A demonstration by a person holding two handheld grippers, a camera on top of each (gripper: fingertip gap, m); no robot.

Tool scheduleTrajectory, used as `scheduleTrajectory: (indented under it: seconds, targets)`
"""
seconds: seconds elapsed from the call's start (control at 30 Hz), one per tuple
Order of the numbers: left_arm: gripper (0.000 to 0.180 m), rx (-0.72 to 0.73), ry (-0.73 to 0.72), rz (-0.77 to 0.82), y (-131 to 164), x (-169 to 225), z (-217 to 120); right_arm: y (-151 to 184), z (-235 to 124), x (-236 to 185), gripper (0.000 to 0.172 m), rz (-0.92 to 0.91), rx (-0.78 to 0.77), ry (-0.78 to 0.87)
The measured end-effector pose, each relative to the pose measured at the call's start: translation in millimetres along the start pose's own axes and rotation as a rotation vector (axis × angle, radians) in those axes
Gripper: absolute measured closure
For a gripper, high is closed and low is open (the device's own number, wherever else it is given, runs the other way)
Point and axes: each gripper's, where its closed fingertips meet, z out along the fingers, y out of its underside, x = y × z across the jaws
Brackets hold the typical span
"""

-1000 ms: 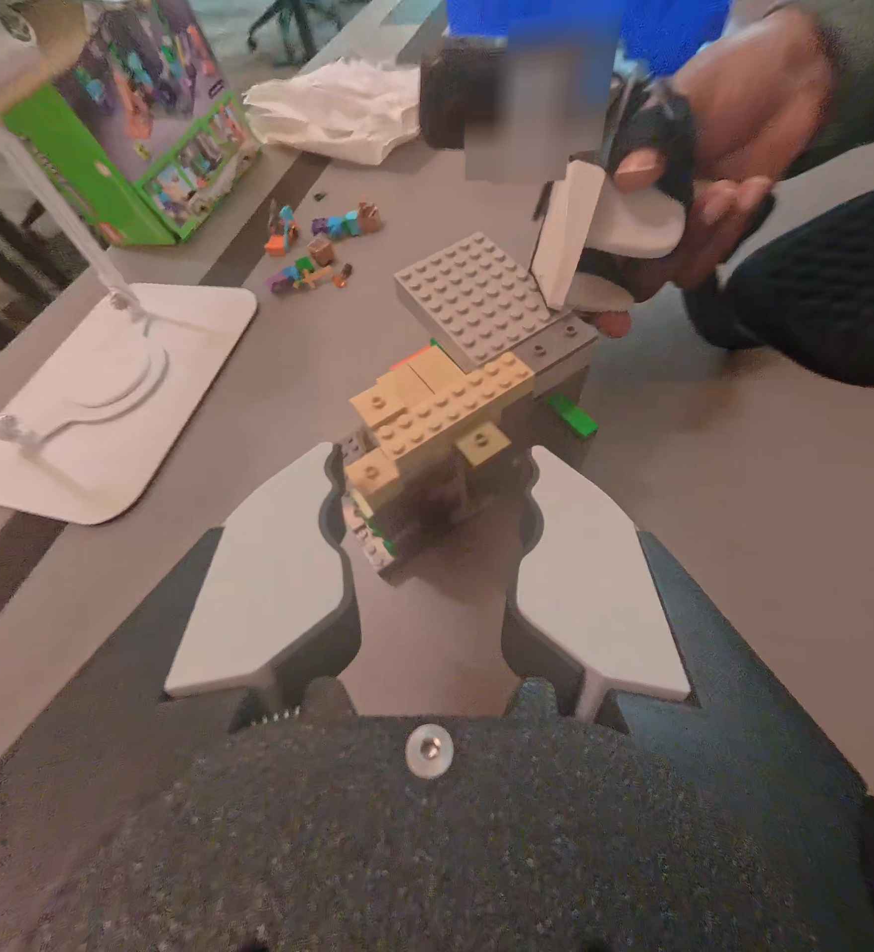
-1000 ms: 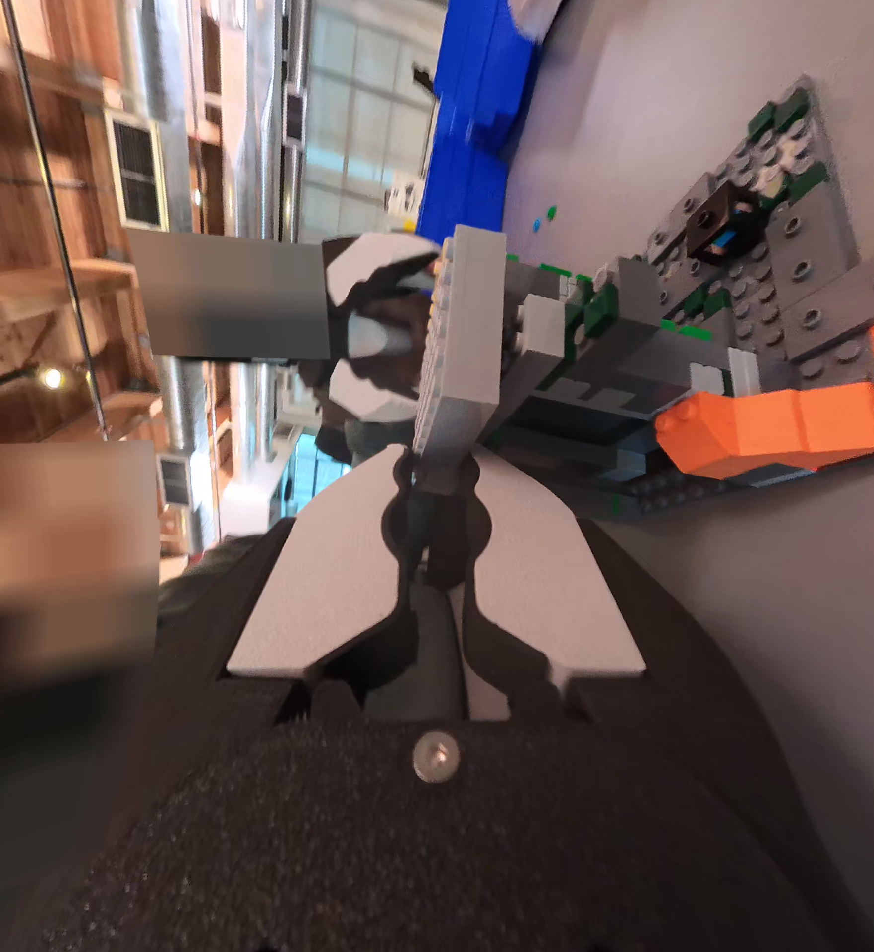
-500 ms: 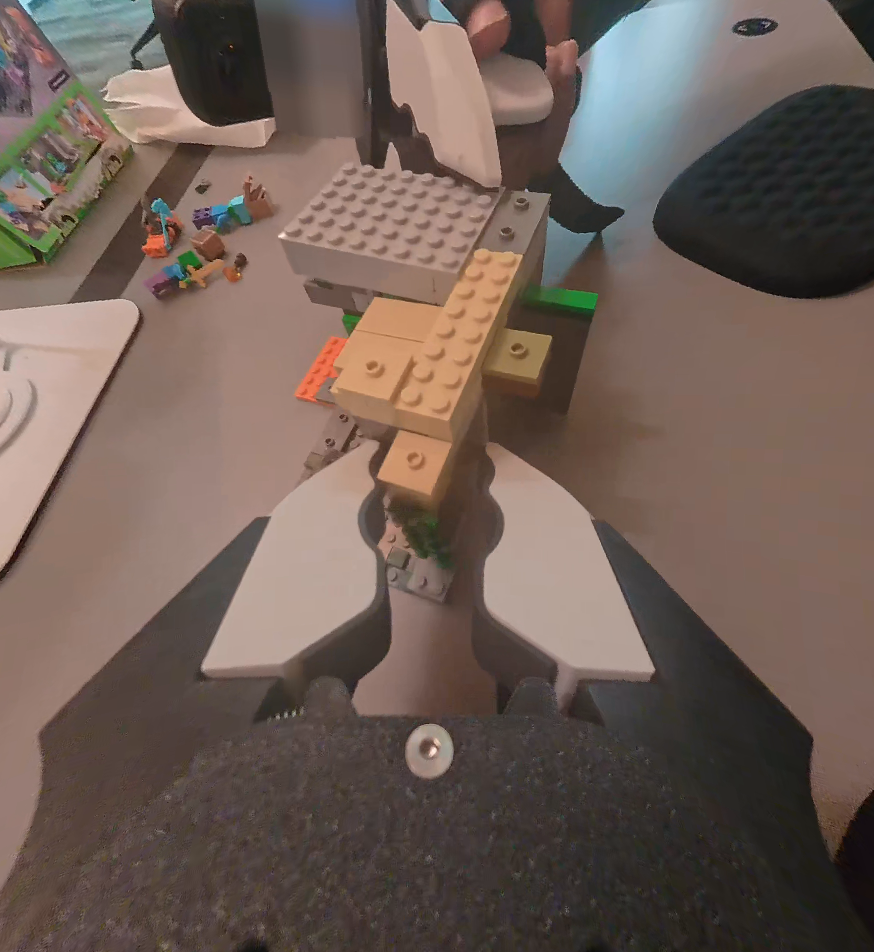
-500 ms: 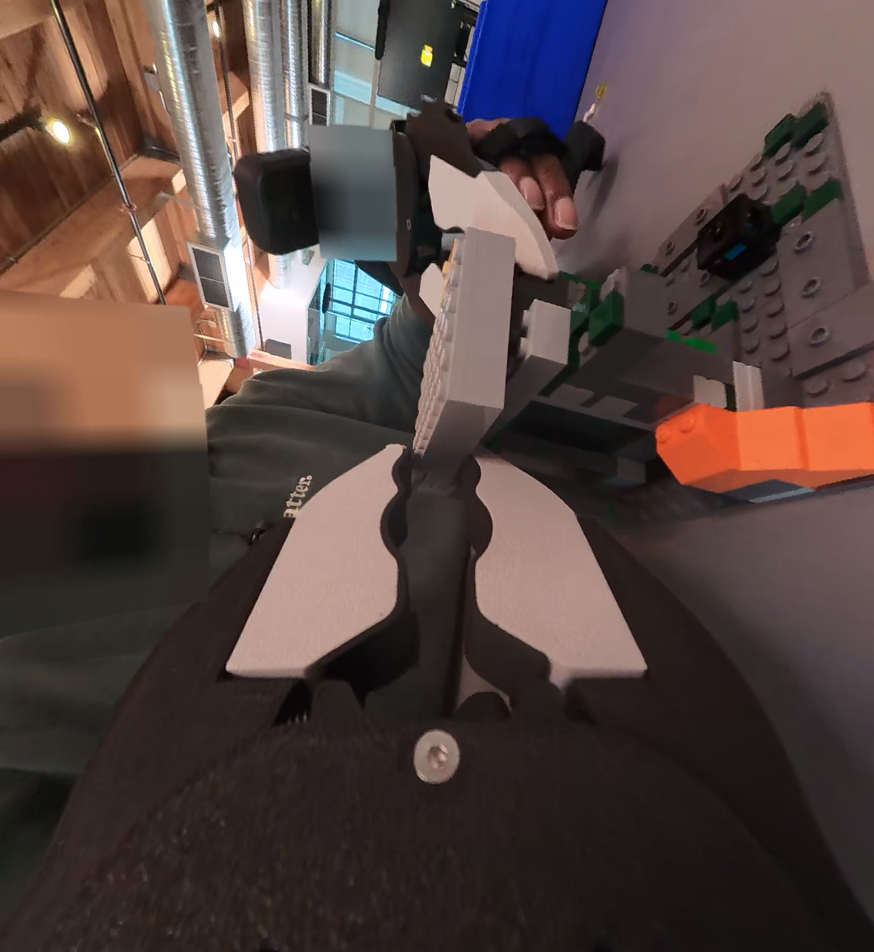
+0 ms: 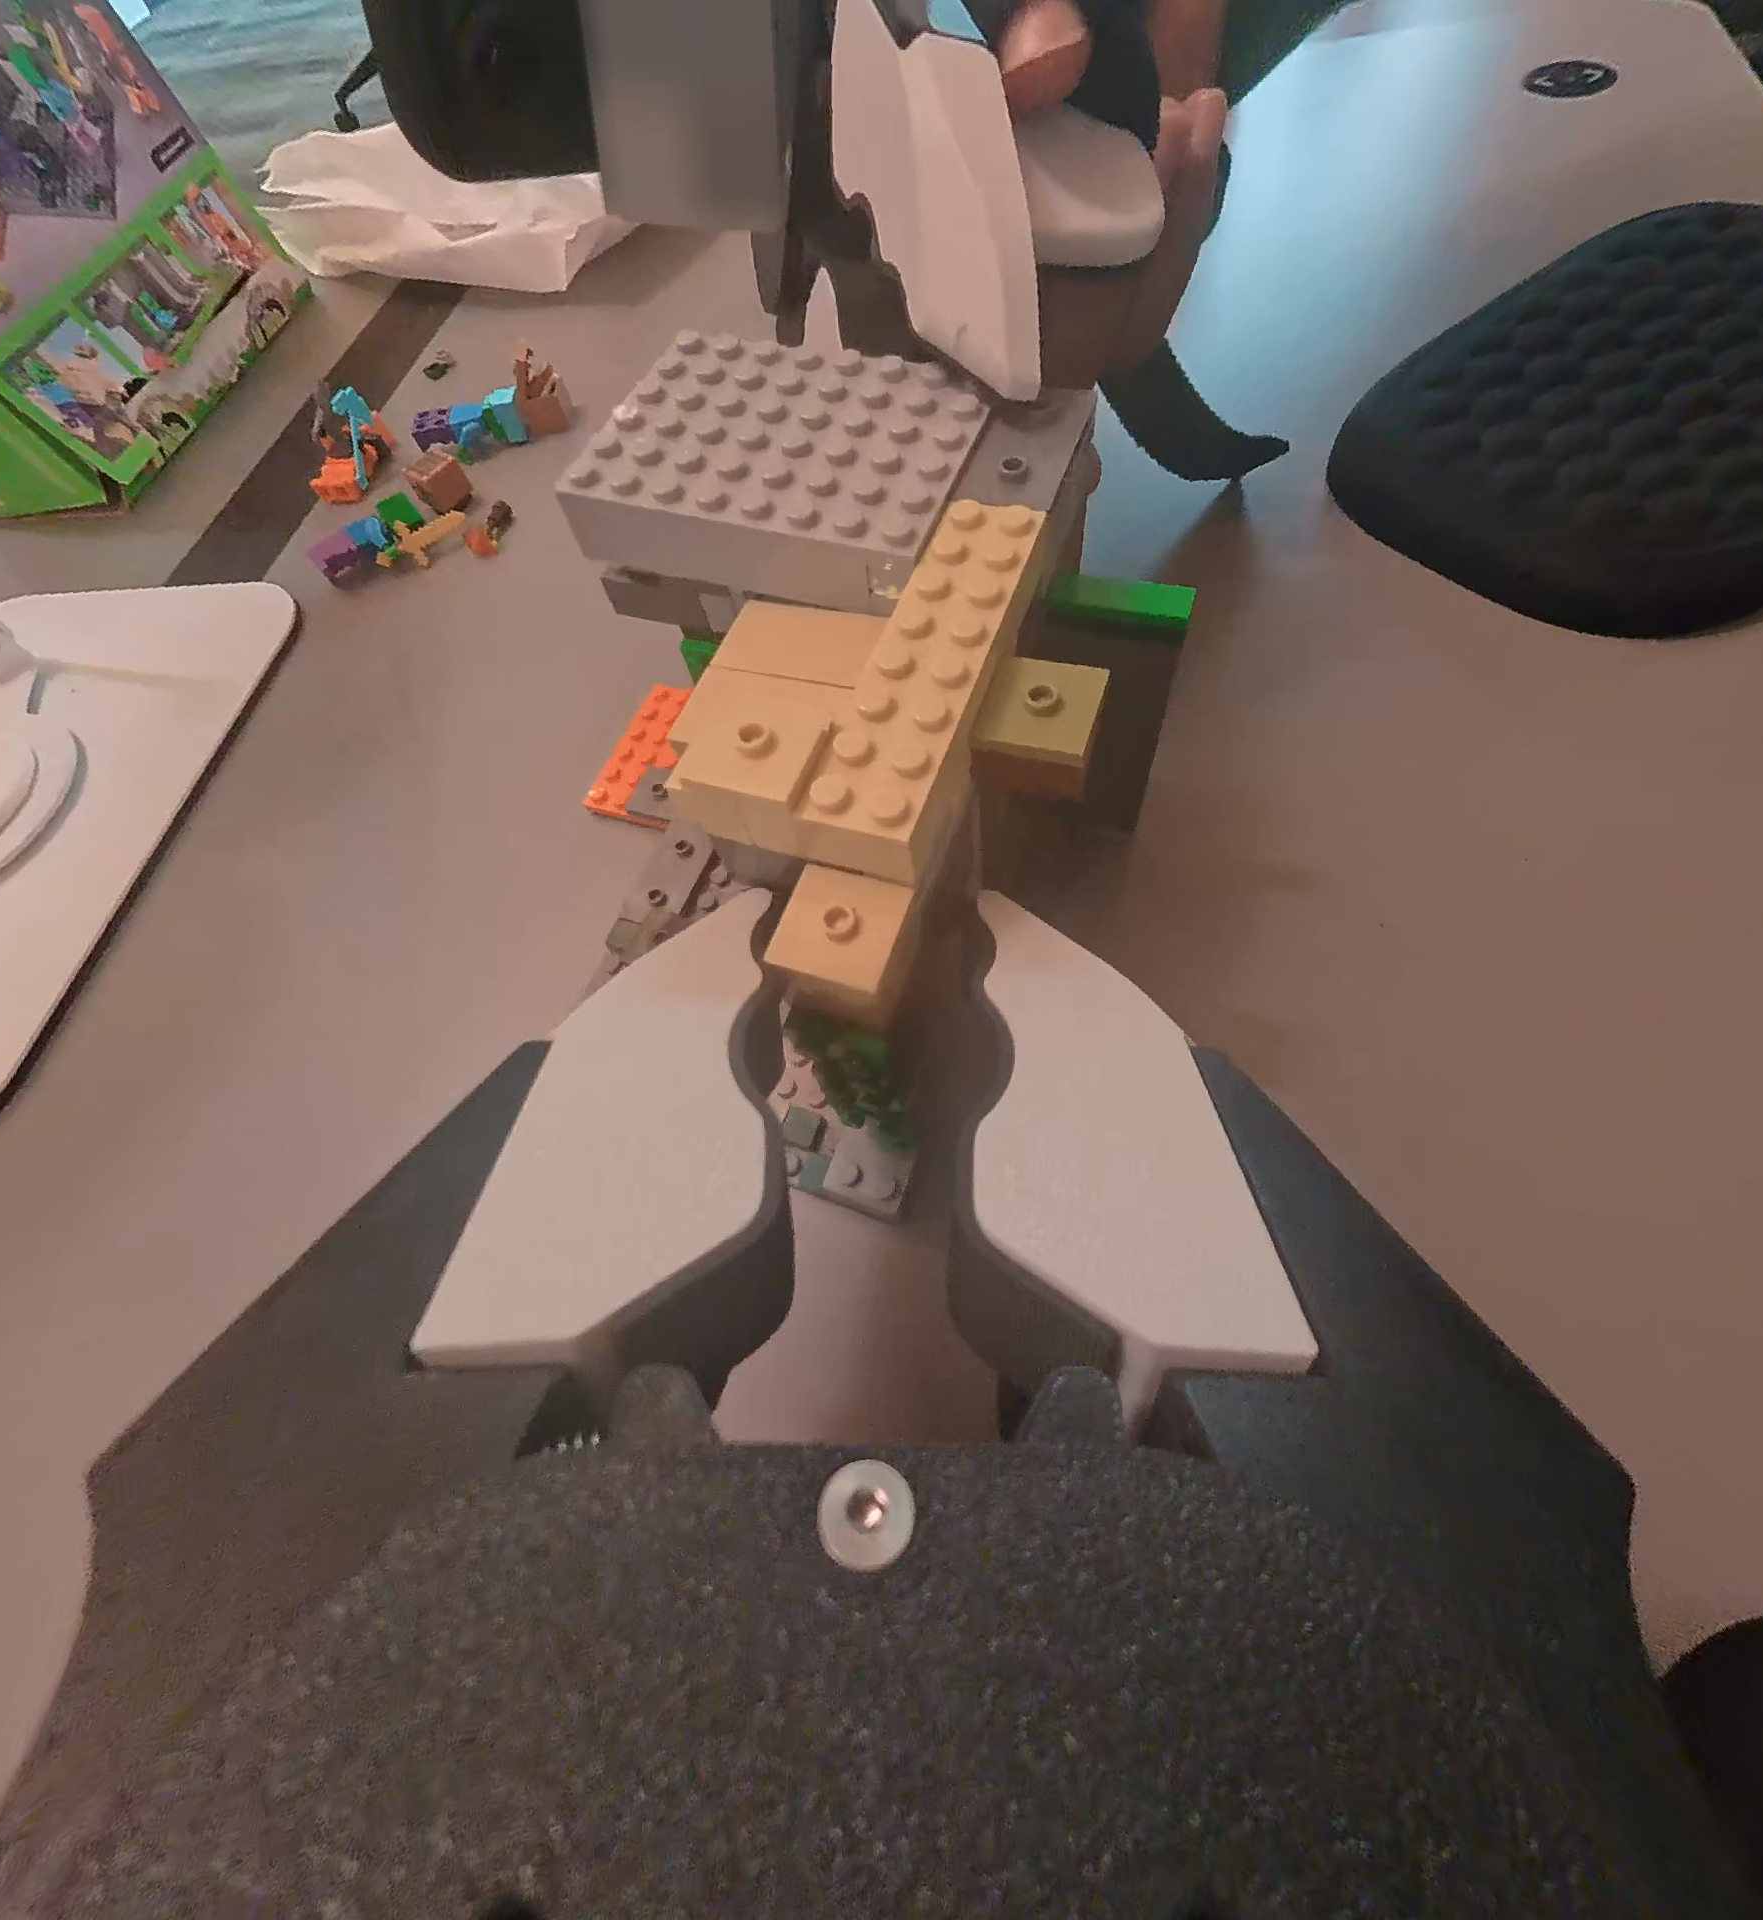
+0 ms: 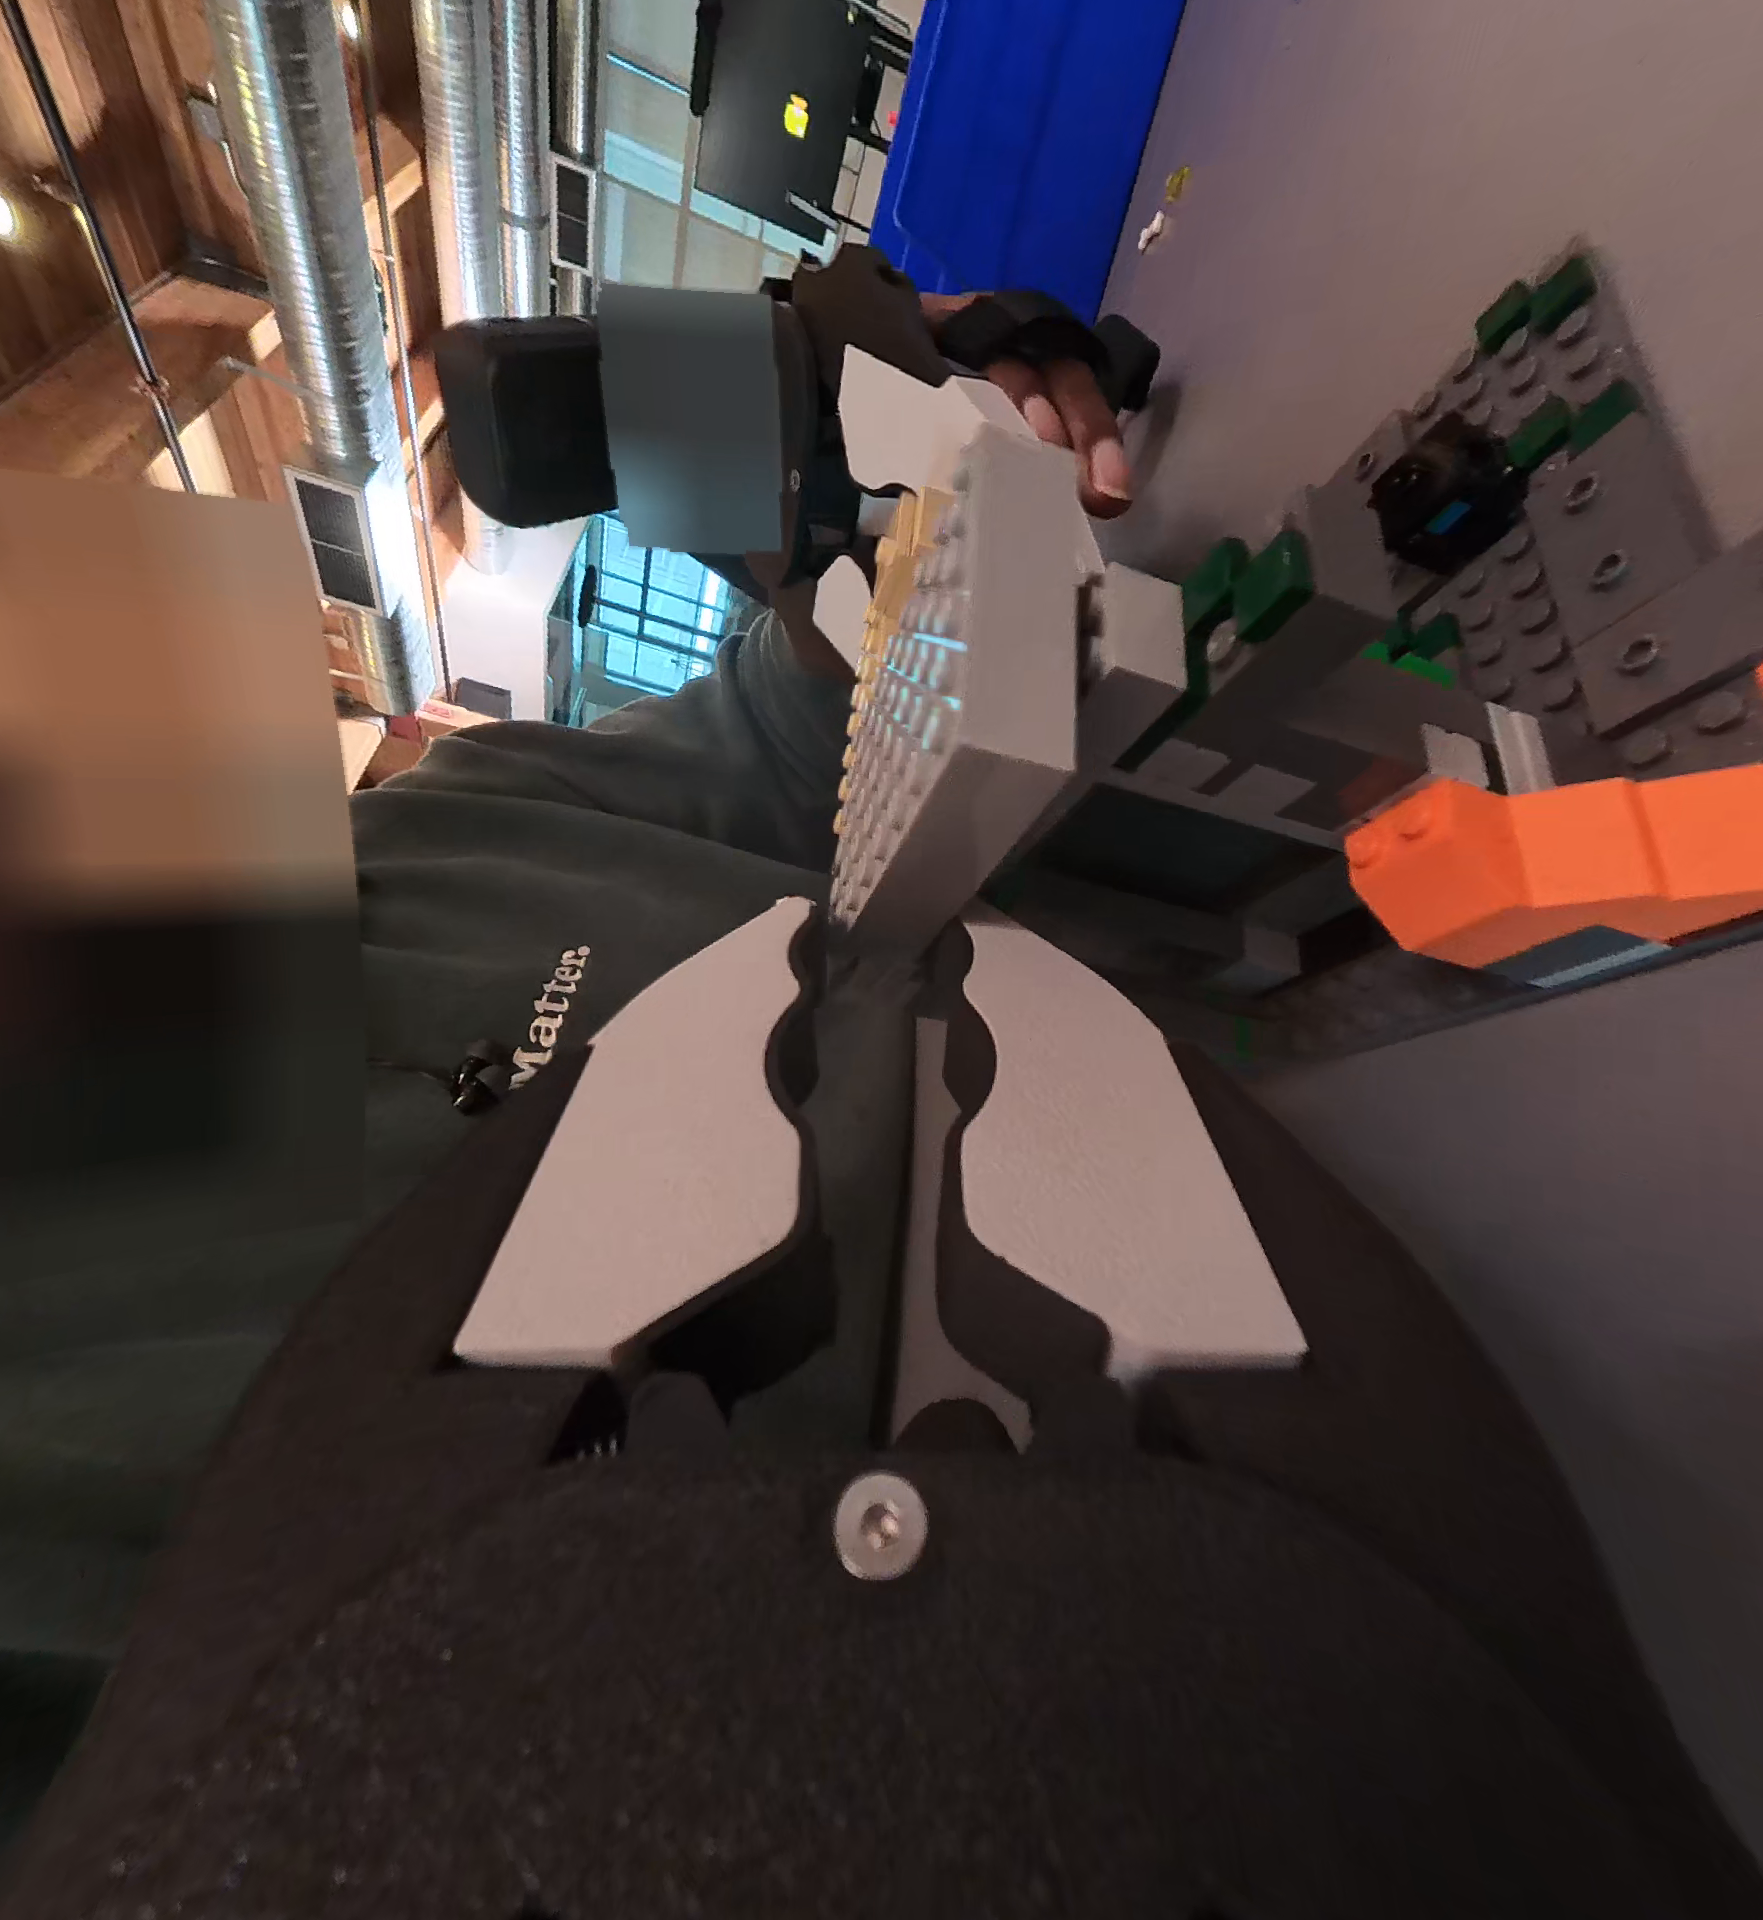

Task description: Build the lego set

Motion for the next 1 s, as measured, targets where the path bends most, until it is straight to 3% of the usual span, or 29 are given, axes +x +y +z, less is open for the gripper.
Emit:
scheduleTrajectory:
  seconds: [0.83,1.0]
  targets:
    - [0.15,0.024,0.014,-0.006,-0.6,1.9,0.3,-1.6,-0.3,-0.8,0.156,0.137,0.139,-0.049]
    - [0.151,0.018,-0.023,0.0,-1.0,3.4,0.4,-6.7,-3.5,0.7,0.154,0.161,0.235,-0.044]
